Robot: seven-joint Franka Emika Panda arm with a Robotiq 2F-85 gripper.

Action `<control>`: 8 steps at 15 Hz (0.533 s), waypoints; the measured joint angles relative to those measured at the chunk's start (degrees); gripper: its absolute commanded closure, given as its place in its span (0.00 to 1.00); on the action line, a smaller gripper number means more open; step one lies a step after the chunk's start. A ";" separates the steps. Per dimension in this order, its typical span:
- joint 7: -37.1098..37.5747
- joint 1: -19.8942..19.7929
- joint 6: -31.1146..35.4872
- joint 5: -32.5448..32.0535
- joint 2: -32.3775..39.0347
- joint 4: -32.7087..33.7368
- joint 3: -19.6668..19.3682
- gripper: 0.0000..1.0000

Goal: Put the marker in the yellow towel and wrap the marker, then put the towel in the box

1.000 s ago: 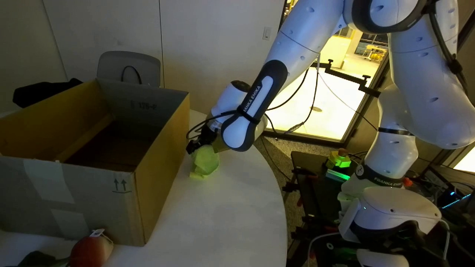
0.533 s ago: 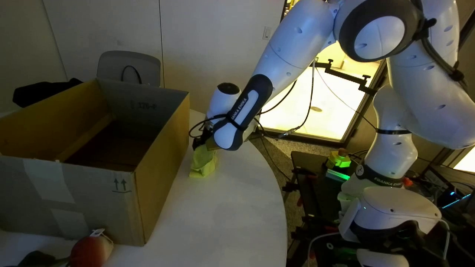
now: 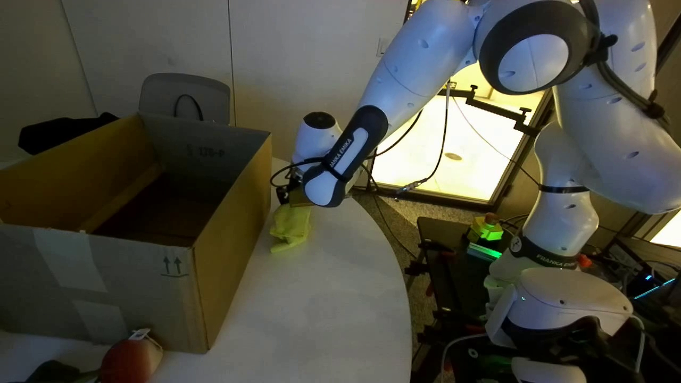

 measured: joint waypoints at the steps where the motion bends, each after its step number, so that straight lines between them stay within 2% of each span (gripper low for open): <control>1: 1.13 0.62 0.00 -1.06 -0.19 -0.02 -1.53 0.14; 3: 2.57 2.61 0.02 -3.40 -1.36 -0.44 -5.46 0.01; 6: 2.10 5.10 -0.16 -8.33 -5.20 -1.83 -9.13 0.00; 8: -0.01 5.83 -0.51 -12.20 -9.02 -2.98 -9.48 0.00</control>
